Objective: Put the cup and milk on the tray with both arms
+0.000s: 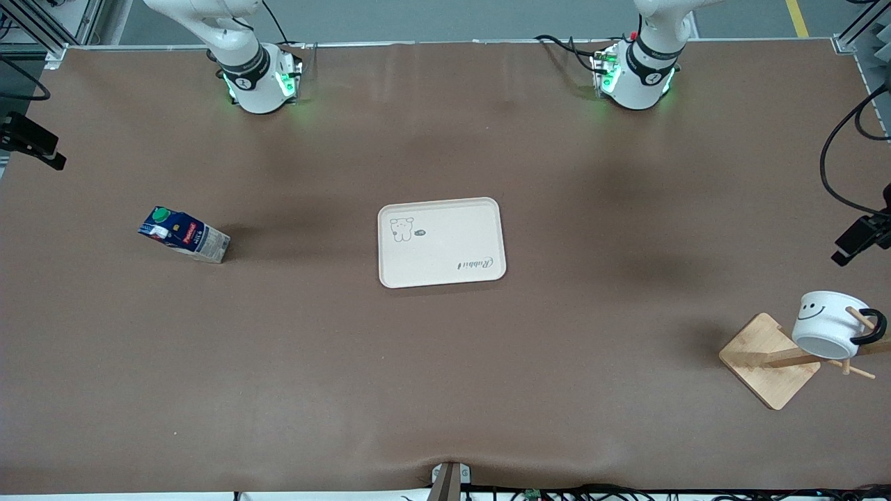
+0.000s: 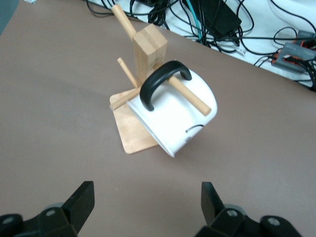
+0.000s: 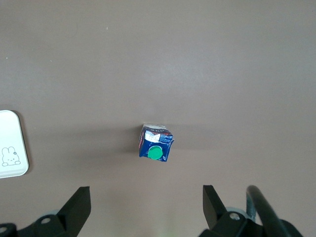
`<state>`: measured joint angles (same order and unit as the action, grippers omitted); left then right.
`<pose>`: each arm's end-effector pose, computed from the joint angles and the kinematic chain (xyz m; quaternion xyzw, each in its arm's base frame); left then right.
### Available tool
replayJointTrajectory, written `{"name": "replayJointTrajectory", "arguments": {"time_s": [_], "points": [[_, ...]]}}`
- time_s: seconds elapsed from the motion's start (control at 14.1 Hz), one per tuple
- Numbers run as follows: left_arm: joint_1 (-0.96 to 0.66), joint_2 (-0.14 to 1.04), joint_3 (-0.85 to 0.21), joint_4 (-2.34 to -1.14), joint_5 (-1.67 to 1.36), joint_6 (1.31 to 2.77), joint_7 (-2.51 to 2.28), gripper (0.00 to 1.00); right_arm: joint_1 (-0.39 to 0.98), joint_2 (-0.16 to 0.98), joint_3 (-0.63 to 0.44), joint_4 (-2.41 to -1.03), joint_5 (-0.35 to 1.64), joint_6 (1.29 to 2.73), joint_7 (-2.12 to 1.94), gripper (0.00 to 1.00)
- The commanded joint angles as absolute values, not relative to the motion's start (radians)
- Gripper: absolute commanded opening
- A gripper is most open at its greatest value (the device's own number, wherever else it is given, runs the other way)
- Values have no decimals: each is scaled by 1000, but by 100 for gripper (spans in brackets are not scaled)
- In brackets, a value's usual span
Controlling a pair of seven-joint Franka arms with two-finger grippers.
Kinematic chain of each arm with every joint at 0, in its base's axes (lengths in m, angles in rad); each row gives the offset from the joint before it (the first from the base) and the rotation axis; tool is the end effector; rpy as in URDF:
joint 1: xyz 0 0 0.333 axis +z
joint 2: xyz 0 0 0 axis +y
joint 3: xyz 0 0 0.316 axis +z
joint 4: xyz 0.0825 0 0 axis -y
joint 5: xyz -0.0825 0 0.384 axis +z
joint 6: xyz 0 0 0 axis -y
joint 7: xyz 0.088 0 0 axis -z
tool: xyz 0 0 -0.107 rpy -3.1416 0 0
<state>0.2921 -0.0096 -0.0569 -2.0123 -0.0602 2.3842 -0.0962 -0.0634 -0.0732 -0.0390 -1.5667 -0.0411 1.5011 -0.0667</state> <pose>0.5683 0.1355 0.4974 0.9651 0.1791 0.1907 0.0110 0.5212 -0.0591 0.6598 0.9996 -0.0193 0.0021 0.0193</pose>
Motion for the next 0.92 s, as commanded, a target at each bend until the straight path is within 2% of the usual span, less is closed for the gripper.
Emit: {"name": "replayJointTrajectory", "arguments": {"time_s": [0.0, 0.5, 0.64, 0.85], "points": [[296, 29, -67, -2019, -75, 2460, -86, 95, -80, -71, -34, -1557, -23, 1496, -69, 100], [291, 152, -80, -2017, -72, 2661, -63, 92, -86, -64, -34, -1555, -23, 1499, -69, 100], [287, 178, -81, -2014, -71, 2700, -63, 78, -83, -64, -34, -1555, -23, 1497, -69, 100], [273, 193, -92, -2006, -71, 2714, -63, 35, -86, -64, -34, -1555, -25, 1500, -71, 100]]}}
